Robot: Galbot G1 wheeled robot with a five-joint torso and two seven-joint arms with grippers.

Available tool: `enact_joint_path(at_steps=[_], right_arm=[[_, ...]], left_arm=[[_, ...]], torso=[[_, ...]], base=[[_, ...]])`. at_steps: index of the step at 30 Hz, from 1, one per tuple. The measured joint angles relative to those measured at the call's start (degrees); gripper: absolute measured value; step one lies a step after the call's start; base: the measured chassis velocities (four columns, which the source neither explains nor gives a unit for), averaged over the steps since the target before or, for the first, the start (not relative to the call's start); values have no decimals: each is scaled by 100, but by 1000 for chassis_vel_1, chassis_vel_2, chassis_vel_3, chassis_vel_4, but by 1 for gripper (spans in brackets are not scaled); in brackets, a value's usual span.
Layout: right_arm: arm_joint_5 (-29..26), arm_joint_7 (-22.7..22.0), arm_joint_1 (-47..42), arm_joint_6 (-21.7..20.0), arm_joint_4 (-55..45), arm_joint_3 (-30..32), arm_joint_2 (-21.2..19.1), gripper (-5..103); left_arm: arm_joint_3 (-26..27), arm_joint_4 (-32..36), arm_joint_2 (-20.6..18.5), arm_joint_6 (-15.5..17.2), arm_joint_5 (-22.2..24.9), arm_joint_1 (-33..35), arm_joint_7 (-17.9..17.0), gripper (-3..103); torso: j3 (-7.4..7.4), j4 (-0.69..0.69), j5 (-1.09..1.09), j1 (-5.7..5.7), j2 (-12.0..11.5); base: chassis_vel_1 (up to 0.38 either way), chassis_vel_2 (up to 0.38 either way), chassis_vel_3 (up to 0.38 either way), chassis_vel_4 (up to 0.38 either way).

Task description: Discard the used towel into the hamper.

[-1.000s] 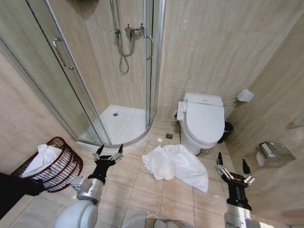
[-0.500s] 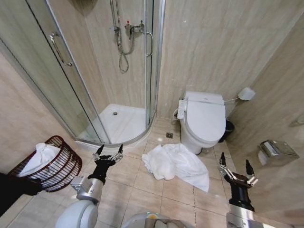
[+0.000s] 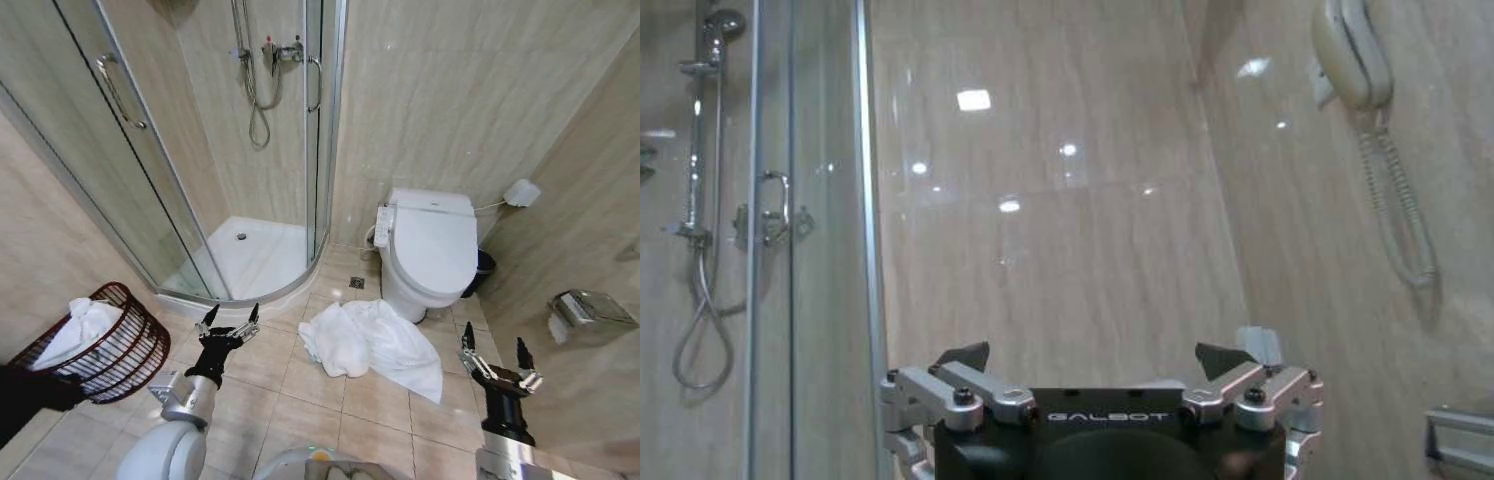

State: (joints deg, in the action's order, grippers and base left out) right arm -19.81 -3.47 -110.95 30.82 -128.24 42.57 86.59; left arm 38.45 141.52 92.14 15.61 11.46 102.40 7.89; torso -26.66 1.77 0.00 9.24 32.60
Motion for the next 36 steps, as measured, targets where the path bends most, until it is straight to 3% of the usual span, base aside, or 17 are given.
enact_joint_path(at_steps=[36], right_arm=[[26,9,-7,35,60,-17,9,100]], left_arm=[[0,0,0,0,0,0,0,100]], torso=[[466,0,0,-321,-786]], base=[[-24,-22,-26,-23]])
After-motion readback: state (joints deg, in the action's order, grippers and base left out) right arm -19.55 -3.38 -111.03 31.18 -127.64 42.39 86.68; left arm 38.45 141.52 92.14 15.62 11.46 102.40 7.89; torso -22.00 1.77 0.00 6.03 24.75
